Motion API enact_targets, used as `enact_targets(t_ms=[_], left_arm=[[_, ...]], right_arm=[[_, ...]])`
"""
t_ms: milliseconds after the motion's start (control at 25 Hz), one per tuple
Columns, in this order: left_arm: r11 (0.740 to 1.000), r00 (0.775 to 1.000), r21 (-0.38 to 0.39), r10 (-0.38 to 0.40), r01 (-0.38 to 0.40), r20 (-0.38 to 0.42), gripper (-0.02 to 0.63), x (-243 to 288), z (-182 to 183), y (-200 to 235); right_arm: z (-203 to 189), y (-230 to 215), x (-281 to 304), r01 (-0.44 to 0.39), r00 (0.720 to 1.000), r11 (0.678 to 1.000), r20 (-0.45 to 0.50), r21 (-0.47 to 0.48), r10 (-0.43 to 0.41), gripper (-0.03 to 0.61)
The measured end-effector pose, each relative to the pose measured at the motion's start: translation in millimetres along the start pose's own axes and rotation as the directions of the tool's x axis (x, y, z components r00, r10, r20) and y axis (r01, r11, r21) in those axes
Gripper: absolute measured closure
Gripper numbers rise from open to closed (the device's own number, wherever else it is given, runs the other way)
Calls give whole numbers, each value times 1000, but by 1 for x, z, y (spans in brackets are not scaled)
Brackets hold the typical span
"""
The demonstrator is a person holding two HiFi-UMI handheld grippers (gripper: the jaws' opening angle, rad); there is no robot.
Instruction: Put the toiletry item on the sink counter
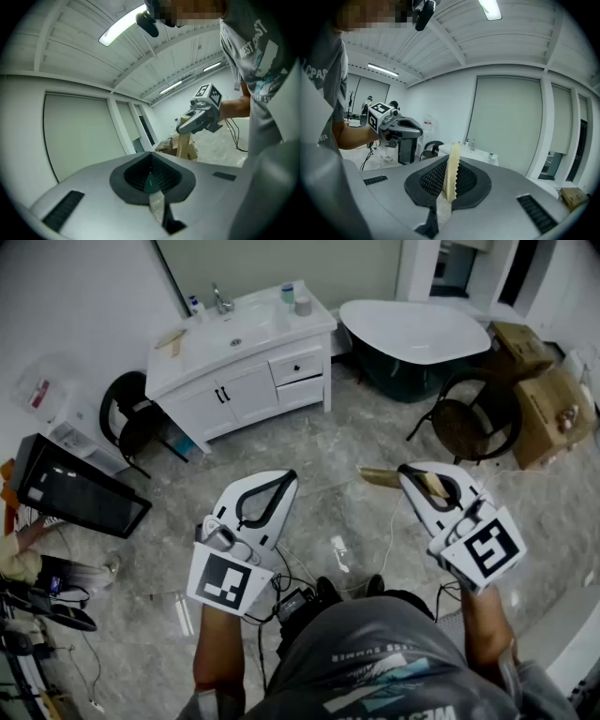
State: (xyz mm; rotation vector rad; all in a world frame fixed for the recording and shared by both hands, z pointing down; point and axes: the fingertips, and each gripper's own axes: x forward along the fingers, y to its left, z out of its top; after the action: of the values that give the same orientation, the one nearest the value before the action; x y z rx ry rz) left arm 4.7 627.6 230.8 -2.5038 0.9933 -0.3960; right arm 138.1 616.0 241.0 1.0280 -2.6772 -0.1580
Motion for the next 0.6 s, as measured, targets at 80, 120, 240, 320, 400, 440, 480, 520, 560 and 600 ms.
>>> enact_targets(t_ms=[80, 120, 240, 320, 400, 440, 480, 520, 560, 600], left_arm=[[1000, 1000, 8, 0, 0, 5, 612, 2, 0, 0], [1000, 1000, 9, 0, 0, 5, 612, 2, 0, 0], [1000, 1000, 7, 4, -4, 1, 612, 3, -1, 1], [1000, 1000, 3, 4, -4, -4, 612, 2, -1, 1], [1000, 1000, 0, 2, -2, -6, 612, 2, -2, 1], [1000, 1000, 1, 1, -1, -7, 612, 2, -3, 0], [1000, 1000, 1, -1, 1, -8, 612, 3, -4, 0], [1000, 1000, 1, -2, 2, -9, 612, 3, -5, 0], [1000, 1000, 0, -3, 3, -10, 612, 4, -6, 0], [1000, 1000, -1, -4, 4, -10, 612, 4, -7, 0]], right_arm=[[-2, -1, 1, -1, 1000, 1000, -3, -2, 1, 548], [-3, -2, 1, -2, 1000, 1000, -3, -3, 2, 548], [-3, -1, 2, -6, 1000, 1000, -2, -1, 6, 548], [-4, -1, 2, -7, 1000, 1000, -5, 1, 7, 548], [-5, -1, 2, -6, 1000, 1000, -8, 5, 6, 548], [-6, -2, 2, -5, 1000, 1000, -9, 7, 6, 548], [-7, -2, 2, -5, 1000, 1000, -10, 7, 5, 548], [-7, -3, 2, -4, 1000, 1000, -11, 8, 4, 548], [-8, -3, 2, -3, 1000, 1000, -11, 10, 3, 548], [-9, -3, 3, -2, 1000, 1000, -13, 13, 2, 548]])
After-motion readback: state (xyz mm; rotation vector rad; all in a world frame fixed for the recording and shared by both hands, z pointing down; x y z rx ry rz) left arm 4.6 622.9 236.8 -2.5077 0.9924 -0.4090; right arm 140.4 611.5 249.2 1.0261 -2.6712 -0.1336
